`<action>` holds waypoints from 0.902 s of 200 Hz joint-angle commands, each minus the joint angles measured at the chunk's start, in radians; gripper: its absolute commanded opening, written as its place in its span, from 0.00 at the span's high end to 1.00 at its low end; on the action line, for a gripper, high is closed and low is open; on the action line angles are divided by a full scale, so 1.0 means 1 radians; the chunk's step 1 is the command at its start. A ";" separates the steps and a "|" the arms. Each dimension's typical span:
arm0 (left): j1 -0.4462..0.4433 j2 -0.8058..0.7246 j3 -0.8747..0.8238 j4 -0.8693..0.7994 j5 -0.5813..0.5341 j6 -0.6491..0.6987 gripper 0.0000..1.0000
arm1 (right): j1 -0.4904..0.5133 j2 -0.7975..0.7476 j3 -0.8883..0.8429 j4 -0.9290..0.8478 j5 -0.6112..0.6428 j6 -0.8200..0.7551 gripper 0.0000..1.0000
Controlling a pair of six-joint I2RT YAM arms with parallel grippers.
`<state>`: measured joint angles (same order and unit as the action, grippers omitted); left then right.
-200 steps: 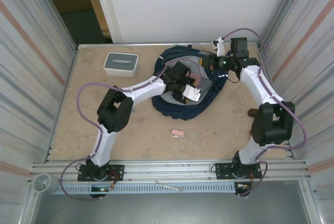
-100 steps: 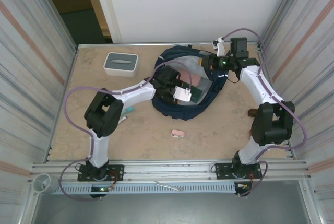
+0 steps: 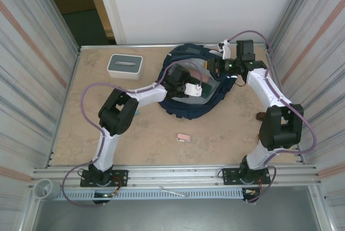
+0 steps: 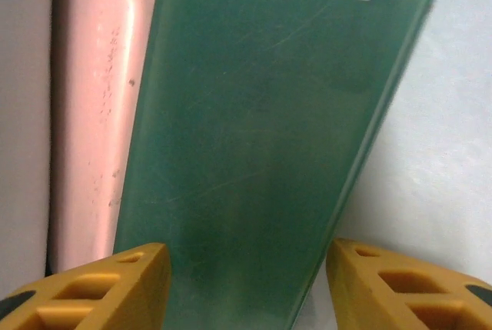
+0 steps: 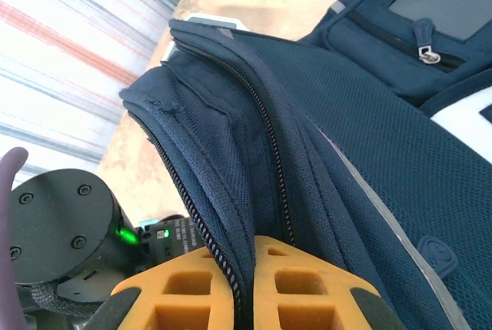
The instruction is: Pack the student bag
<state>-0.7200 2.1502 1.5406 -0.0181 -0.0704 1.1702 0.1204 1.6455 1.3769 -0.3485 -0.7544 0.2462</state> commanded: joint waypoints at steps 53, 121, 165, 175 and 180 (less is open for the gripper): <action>-0.010 -0.109 -0.149 0.175 -0.035 -0.093 0.19 | 0.007 -0.081 -0.112 -0.024 0.004 -0.005 1.00; -0.010 -0.486 -0.519 0.081 0.145 -0.329 0.14 | 0.057 -0.134 -0.309 0.044 0.090 0.062 0.80; 0.059 -0.727 -0.687 0.163 0.271 -0.633 0.14 | 0.077 -0.217 -0.394 -0.028 0.166 0.031 0.50; 0.084 -0.739 -0.678 0.179 0.269 -0.760 0.15 | 0.037 -0.252 -0.421 0.023 0.177 0.065 0.44; 0.099 -0.734 -0.663 0.176 0.259 -0.839 0.14 | 0.011 -0.265 -0.438 0.065 0.182 0.092 0.40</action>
<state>-0.6769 1.4570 0.8688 0.1085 0.1394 0.6724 0.2119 1.4719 0.9798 -0.3351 -0.6495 0.2871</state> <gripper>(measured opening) 0.855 0.533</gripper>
